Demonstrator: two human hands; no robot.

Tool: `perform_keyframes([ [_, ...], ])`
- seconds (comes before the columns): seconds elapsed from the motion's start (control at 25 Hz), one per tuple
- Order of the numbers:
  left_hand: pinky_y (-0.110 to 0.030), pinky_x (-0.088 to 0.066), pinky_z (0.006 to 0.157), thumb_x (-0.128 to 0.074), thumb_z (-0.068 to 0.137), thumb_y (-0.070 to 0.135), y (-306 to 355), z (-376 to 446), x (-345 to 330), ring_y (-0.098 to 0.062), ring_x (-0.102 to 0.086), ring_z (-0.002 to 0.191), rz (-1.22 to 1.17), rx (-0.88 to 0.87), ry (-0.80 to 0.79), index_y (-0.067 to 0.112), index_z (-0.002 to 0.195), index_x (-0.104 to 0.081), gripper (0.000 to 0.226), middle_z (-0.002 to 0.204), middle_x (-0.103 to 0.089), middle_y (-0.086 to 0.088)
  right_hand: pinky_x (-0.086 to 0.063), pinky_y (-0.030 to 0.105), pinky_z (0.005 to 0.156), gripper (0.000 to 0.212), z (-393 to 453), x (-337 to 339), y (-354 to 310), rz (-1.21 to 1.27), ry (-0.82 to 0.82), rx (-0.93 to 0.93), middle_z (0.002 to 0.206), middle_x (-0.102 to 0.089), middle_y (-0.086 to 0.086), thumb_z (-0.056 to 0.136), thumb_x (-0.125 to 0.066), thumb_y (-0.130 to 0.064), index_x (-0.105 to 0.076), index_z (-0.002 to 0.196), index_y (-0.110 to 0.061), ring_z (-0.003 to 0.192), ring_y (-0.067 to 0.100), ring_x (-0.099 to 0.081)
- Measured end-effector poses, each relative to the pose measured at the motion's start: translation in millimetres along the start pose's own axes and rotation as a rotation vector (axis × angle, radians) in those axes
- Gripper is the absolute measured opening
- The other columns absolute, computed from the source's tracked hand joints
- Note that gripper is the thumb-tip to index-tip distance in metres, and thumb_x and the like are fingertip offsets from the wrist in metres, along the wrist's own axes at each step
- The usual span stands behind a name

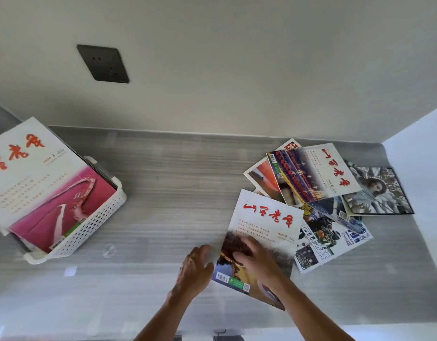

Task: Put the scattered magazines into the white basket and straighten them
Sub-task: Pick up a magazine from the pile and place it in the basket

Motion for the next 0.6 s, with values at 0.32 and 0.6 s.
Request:
perform_keyframes([
  [0.32,-0.037,-0.051,0.083,-0.063,0.071,0.028,26,18,-33,-0.027,-0.062,0.099,-0.191,0.157,-0.021,0.023,0.112,-0.058,0.041,0.106,-0.069,-0.002,-0.058,0.045,0.076,0.042,-15,92,121,0.144,0.445,-0.457,0.097,-0.064,0.007,0.078,-0.072,-0.033,-0.05,0.107,-0.011,0.086,0.027,-0.064],
  [0.6,-0.039,-0.056,0.071,-0.049,0.091,0.013,43,12,-36,-0.029,-0.068,0.082,-0.373,0.089,0.063,0.024,0.112,-0.059,0.026,0.095,-0.07,-0.005,-0.042,0.023,0.052,0.015,1,78,76,0.048,0.339,-0.225,0.081,-0.064,-0.007,0.081,-0.06,-0.018,-0.062,0.095,-0.023,0.07,0.02,-0.062],
])
Point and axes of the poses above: each hand's wrist, its own z-axis towards the middle knuckle, its own x-axis out of the back of the hand, y = z × x, the point moved 10 cm from there along z, towards the middle knuckle
